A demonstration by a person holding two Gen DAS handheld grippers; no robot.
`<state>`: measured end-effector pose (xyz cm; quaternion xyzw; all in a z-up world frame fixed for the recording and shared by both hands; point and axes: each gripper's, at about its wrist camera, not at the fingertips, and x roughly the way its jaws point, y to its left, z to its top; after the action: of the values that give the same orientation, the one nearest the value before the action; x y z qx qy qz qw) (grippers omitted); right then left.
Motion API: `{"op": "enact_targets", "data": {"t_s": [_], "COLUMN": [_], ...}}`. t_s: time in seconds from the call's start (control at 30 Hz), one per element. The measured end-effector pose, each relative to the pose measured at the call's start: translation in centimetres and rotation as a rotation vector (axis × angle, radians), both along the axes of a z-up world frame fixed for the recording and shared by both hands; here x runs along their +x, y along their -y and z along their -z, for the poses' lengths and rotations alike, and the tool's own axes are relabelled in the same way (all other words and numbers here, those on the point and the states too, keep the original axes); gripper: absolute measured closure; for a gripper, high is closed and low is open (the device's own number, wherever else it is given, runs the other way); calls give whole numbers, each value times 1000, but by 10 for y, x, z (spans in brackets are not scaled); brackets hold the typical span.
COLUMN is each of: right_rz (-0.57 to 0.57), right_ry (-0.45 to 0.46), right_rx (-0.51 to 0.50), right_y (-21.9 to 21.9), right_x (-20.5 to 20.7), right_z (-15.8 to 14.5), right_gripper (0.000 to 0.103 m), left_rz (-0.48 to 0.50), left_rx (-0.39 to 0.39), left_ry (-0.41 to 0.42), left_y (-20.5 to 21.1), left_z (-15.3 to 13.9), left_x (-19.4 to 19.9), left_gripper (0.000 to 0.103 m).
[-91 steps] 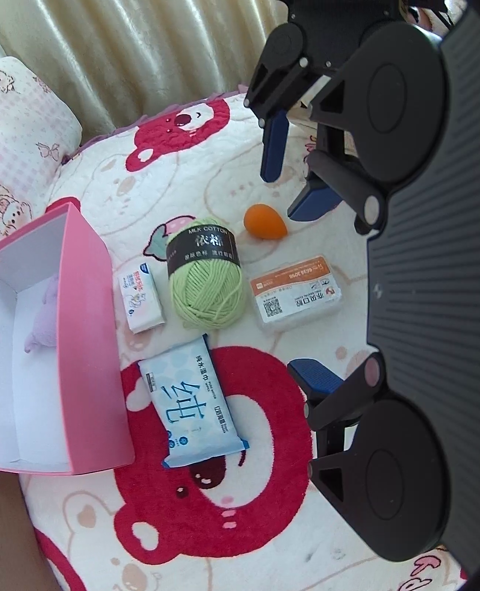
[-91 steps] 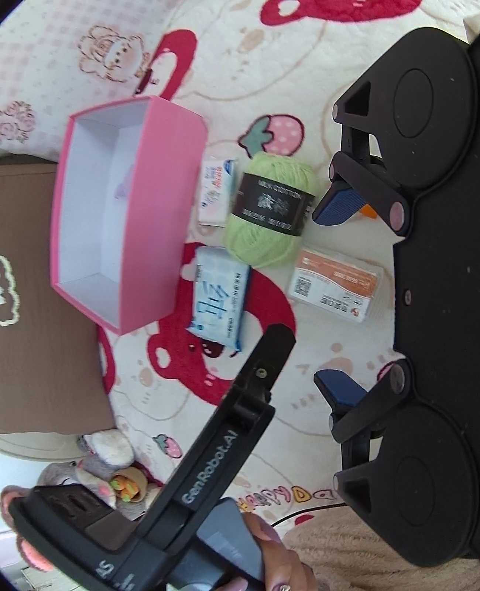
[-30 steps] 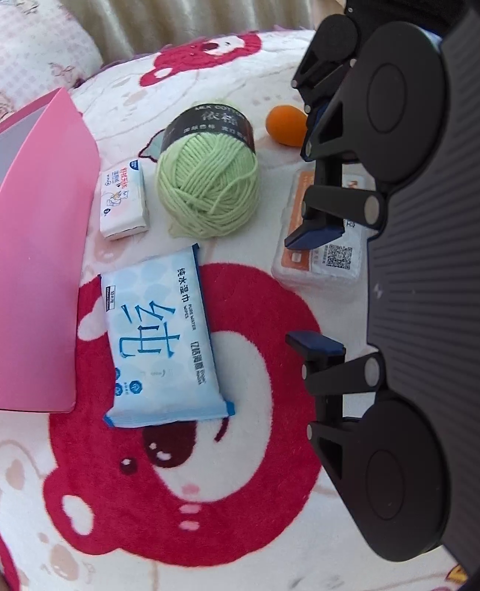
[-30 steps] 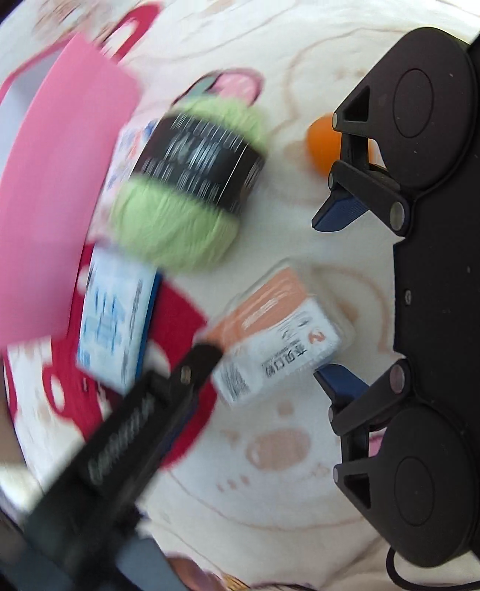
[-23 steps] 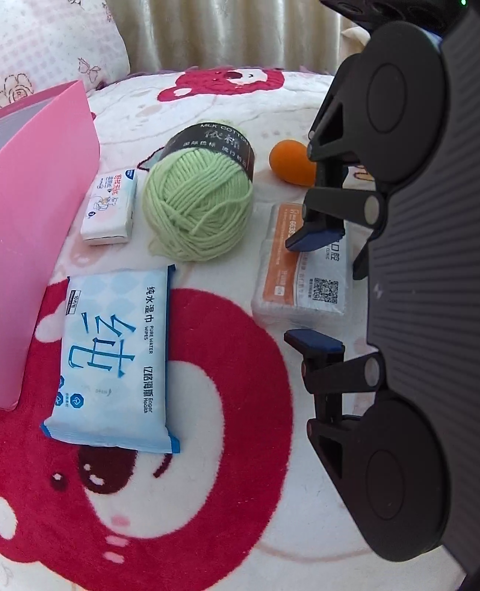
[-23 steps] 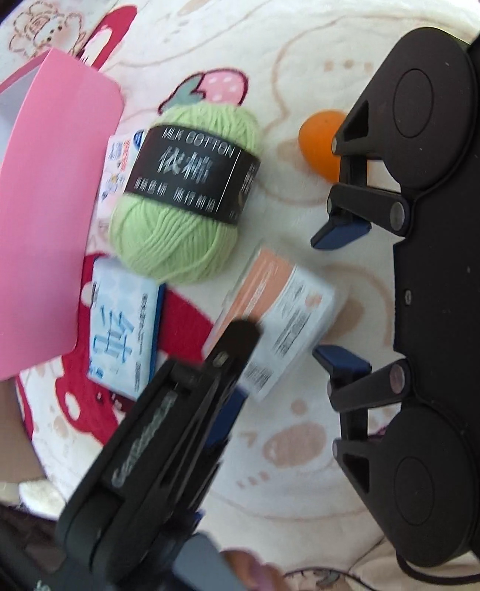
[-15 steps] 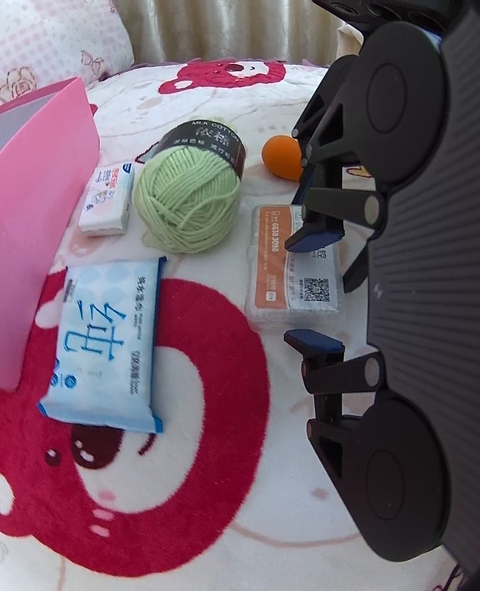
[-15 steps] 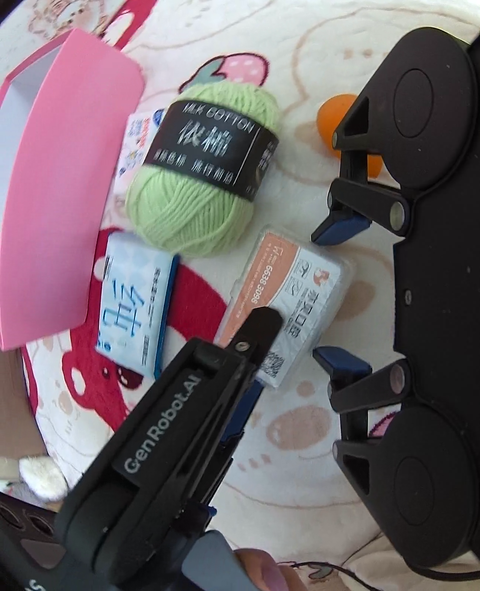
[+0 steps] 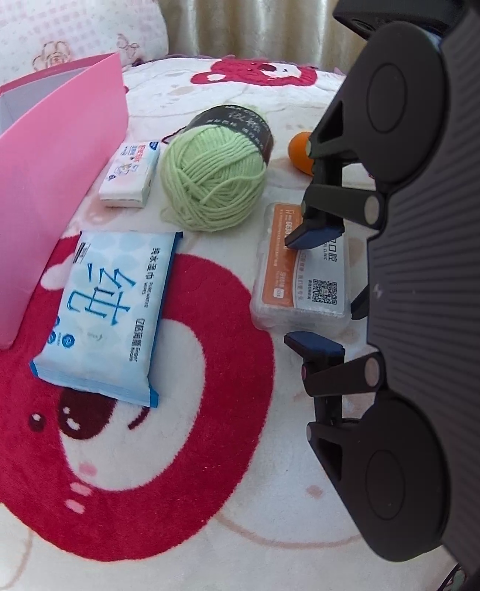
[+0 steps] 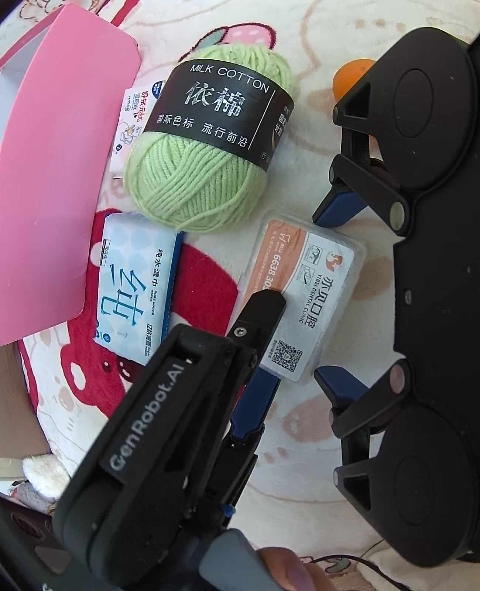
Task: Organize objects
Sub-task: 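Lift the clear plastic box with the left gripper toward the pink box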
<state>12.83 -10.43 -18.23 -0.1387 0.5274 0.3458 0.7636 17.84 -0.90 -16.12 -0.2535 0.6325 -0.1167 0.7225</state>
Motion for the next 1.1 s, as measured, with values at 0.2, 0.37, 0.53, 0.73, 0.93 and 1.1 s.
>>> {"op": "enact_targets", "data": {"t_s": [0.2,0.37,0.53,0.73,0.93,1.1], "right_rz": [-24,-42,-58,-83,-85,-67], "right_ry": [44,73,114,181,256,311], "right_rx": [-4,21,46,71,106,163], "right_y": [-3,3,4,17,21,31], "right_x": [-9,-19,-25,-41,-43,-39], "right_z": [-7,-22,-34,-55,-70,-85], "right_gripper": [18,19,19,19,19,19], "left_rz": [21,35,47,58,75,106], "left_rx": [46,69,100,149,175,164], "left_ry": [44,100,176,270,372,444], "left_y": [7,6,8,8,12,13], "left_z": [-11,-29,-47,-68,-90,-109], "left_x": [-10,-23,-35,-49,-61,-62], "left_gripper": [55,55,55,53,53,53]}}
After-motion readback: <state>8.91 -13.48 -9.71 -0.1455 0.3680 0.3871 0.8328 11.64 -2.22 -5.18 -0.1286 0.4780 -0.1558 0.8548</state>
